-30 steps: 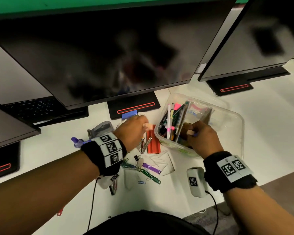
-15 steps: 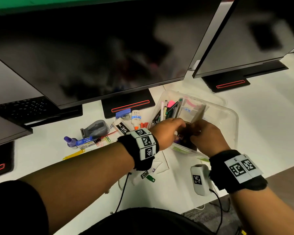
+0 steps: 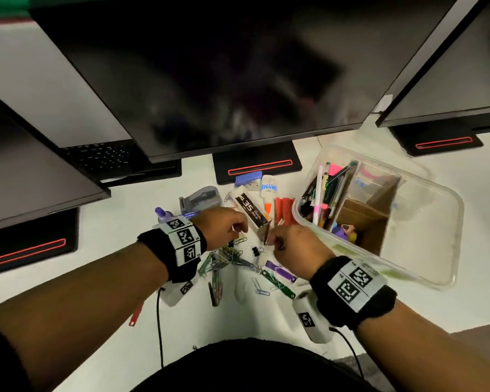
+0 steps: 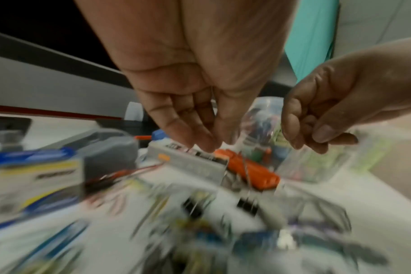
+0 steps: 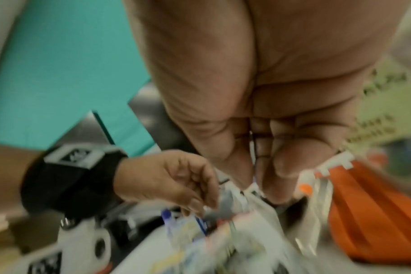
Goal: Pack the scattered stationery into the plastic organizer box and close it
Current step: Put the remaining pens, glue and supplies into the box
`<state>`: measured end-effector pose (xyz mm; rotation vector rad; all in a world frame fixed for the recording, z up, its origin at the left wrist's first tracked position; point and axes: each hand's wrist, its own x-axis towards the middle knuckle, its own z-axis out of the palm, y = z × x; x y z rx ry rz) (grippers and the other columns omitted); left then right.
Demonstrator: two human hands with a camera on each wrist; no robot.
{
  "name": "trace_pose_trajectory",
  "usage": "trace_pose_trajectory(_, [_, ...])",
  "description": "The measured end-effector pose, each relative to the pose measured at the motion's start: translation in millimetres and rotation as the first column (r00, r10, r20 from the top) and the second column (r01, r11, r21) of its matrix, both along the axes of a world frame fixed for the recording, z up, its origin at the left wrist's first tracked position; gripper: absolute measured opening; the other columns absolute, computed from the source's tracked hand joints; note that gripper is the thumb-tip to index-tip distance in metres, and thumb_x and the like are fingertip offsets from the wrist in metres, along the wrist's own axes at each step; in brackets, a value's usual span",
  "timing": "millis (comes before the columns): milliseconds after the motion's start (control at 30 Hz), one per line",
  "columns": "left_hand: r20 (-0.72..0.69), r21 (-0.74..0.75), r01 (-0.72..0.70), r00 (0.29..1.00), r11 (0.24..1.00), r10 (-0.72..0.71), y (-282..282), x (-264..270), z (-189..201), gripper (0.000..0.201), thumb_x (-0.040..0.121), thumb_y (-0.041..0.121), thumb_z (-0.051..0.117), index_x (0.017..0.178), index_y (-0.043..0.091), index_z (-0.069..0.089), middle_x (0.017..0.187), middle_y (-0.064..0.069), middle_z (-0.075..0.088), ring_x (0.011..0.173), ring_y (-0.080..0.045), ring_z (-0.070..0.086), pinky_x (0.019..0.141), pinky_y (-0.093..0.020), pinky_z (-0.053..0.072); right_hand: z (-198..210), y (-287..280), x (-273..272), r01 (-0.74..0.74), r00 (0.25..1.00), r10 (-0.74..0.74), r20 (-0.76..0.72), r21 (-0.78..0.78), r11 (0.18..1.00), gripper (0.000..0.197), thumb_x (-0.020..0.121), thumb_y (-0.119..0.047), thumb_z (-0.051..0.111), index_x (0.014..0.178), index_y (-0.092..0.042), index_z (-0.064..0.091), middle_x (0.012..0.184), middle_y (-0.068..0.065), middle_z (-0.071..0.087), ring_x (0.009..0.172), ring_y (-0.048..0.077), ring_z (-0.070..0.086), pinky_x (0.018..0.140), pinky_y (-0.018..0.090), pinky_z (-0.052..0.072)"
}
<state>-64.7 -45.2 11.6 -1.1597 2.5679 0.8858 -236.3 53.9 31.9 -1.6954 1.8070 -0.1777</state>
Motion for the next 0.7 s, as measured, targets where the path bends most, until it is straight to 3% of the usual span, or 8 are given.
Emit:
trace_pose_trajectory(67, [0.107, 0.026, 0.033, 0.994, 0.999, -0.036, 4.6, 16.6, -12.1, 0.024, 0.087, 0.013, 0.055, 0.108, 0.02, 0.065, 0.112, -0.002, 0.066, 0.103, -0.019, 0.059, 0.091, -0.029, 0.047, -23.5, -0.9, 10.8, -0.06, 0.997, 0.064, -0.048, 0.067, 0.996, 0.032, 0.083, -0.001, 0.054, 0.109, -0.015, 0.066, 0.12, 0.006, 0.063, 0.11, 0.024, 0.059, 0.092, 0.026, 0.044])
trace_pose_trajectory(233, [0.178, 0.056, -0.03, 0.984, 0.998, 0.019, 15.4, 60.3, -34.1, 0.024, 0.089, 0.014, 0.052, 0.108, 0.023, 0.063, 0.113, 0.0, 0.062, 0.108, -0.02, 0.056, 0.092, -0.03, 0.044, -54.8, 6.1, 24.8, -0.18, 0.979, 0.189, -0.078, 0.109, 0.978, 0.037, 0.091, -0.001, 0.042, 0.125, -0.009, 0.057, 0.13, 0.01, 0.053, 0.123, 0.023, 0.048, 0.102, 0.024, 0.036])
trace_pose_trajectory(267, [0.18, 0.058, -0.055, 0.983, 0.997, 0.043, 17.4, 70.3, -37.3, 0.023, 0.089, 0.015, 0.053, 0.108, 0.023, 0.063, 0.114, 0.001, 0.062, 0.109, -0.019, 0.056, 0.093, -0.029, 0.044, -59.4, 7.1, 26.3, -0.176, 0.98, 0.183, -0.075, 0.094, 0.98, 0.037, 0.093, -0.001, 0.041, 0.126, -0.009, 0.055, 0.13, 0.009, 0.052, 0.121, 0.021, 0.047, 0.101, 0.02, 0.034])
trace_pose_trajectory(333, [0.185, 0.053, -0.085, 0.98, 0.995, 0.074, 21.3, 87.1, -41.8, 0.024, 0.09, 0.015, 0.052, 0.111, 0.023, 0.062, 0.116, 0.002, 0.061, 0.111, -0.017, 0.055, 0.094, -0.027, 0.042, -67.5, 8.5, 28.7, -0.14, 0.988, 0.145, -0.05, 0.083, 0.987, 0.032, 0.093, -0.002, 0.042, 0.121, -0.007, 0.057, 0.125, 0.01, 0.054, 0.102, 0.015, 0.054, 0.089, 0.011, 0.039])
trace_pose_trajectory(367, [0.191, 0.046, -0.092, 0.978, 0.995, 0.082, 23.6, 96.9, -43.9, 0.025, 0.091, 0.014, 0.051, 0.112, 0.023, 0.062, 0.118, 0.002, 0.061, 0.113, -0.017, 0.054, 0.095, -0.026, 0.04, -68.7, 9.0, 32.6, -0.135, 0.988, 0.141, -0.056, 0.094, 0.986, 0.029, 0.093, -0.003, 0.043, 0.118, -0.006, 0.058, 0.122, 0.012, 0.055, 0.094, 0.015, 0.055, 0.084, 0.012, 0.042])
trace_pose_trajectory(467, [0.196, 0.027, -0.123, 0.974, 0.992, 0.116, 29.6, 121.5, -48.6, 0.028, 0.092, 0.013, 0.048, 0.115, 0.022, 0.06, 0.123, 0.003, 0.059, 0.118, -0.017, 0.051, 0.099, -0.024, 0.037, -79.4, 10.3, 43.9, -0.143, 0.977, 0.147, -0.154, 0.041, 0.989, 0.026, 0.088, -0.004, 0.048, 0.107, -0.008, 0.064, 0.11, 0.015, 0.056, 0.095, 0.03, 0.058, 0.086, 0.033, 0.05])
trace_pose_trajectory(533, [0.184, -0.001, -0.146, 0.972, 0.989, 0.144, 33.4, 135.6, -51.2, 0.028, 0.093, 0.014, 0.047, 0.116, 0.022, 0.06, 0.124, 0.002, 0.058, 0.118, -0.017, 0.052, 0.1, -0.025, 0.037, -86.2, 9.2, 54.4, -0.17, 0.972, 0.171, -0.159, 0.018, 0.985, 0.024, 0.083, -0.005, 0.051, 0.102, -0.009, 0.065, 0.104, 0.014, 0.056, 0.089, 0.034, 0.06, 0.081, 0.041, 0.052])
trace_pose_trajectory(700, [0.122, -0.034, -0.221, 0.967, 0.975, 0.223, 46.1, 157.9, -55.3, 0.028, 0.093, 0.013, 0.046, 0.113, 0.019, 0.063, 0.121, -0.002, 0.06, 0.117, -0.02, 0.053, 0.101, -0.028, 0.04, -84.0, -1.7, 74.5, -0.153, 0.984, 0.152, -0.089, -0.011, 0.988, 0.02, 0.089, -0.012, 0.044, 0.099, -0.007, 0.062, 0.101, 0.017, 0.062, 0.092, 0.034, 0.06, 0.078, 0.034, 0.045])
